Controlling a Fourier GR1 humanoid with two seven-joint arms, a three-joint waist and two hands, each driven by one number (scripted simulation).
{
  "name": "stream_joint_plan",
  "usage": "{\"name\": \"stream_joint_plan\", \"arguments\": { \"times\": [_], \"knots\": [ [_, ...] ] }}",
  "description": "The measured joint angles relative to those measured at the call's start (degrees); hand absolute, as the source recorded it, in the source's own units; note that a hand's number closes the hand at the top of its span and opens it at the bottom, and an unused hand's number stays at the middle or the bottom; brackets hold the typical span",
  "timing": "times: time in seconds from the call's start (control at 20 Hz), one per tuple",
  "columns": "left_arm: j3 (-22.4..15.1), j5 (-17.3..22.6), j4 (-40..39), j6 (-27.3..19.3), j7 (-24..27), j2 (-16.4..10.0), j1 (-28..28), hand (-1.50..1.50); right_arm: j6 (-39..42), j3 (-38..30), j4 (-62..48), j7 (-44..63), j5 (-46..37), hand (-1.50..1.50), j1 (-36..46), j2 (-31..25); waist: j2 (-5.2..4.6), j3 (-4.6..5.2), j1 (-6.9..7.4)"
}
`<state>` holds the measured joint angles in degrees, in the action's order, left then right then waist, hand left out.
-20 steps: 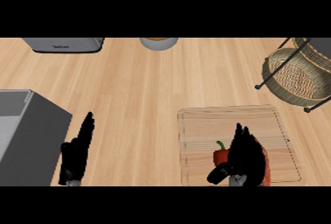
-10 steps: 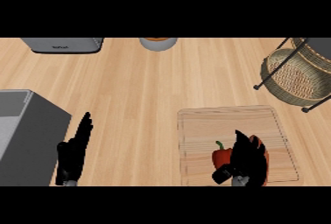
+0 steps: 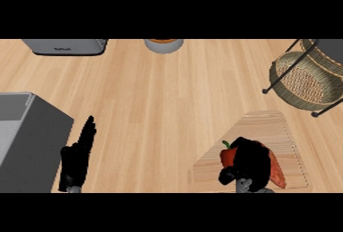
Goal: Pick the bell pepper from the cutting board and place it in the tiered basket
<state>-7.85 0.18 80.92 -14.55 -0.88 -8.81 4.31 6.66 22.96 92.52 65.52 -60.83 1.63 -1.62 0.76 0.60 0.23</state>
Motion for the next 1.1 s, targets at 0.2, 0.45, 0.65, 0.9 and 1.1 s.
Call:
{"name": "stream_joint_plan", "arguments": {
  "times": [0.2, 0.45, 0.65, 0.9, 1.1],
  "knots": [
    [0.89, 0.74, 0.25, 1.52, -0.25, -0.88, 0.10, 0.00, -0.25, -0.51, -2.90, -1.34, -3.87, 1.50, 1.99, 0.07, 0.04, -0.01, 0.03],
    [1.38, 0.85, -0.02, 1.28, 1.05, -0.38, 0.89, 0.00, 2.57, -9.02, 1.42, -16.95, 4.40, 1.50, -1.02, -13.79, 0.04, -0.28, -0.86],
    [1.49, 0.66, 0.68, 0.52, 1.15, -0.07, 1.86, 0.00, 3.95, -18.66, 1.99, -32.42, 14.38, 1.50, -3.85, -25.07, 0.04, -0.43, -1.88],
    [1.46, 0.39, 1.38, 0.34, -0.01, -0.29, 2.07, 0.00, 5.95, -34.32, -0.94, -46.92, 28.48, 1.50, -5.05, -34.11, -0.21, -0.73, -2.32],
    [1.50, 0.21, 1.61, 0.26, 0.14, -0.26, 2.40, 0.00, 9.26, -46.62, -2.63, -52.35, 39.42, 1.50, -3.71, -38.78, -0.22, -0.71, -2.22]
  ]
}}
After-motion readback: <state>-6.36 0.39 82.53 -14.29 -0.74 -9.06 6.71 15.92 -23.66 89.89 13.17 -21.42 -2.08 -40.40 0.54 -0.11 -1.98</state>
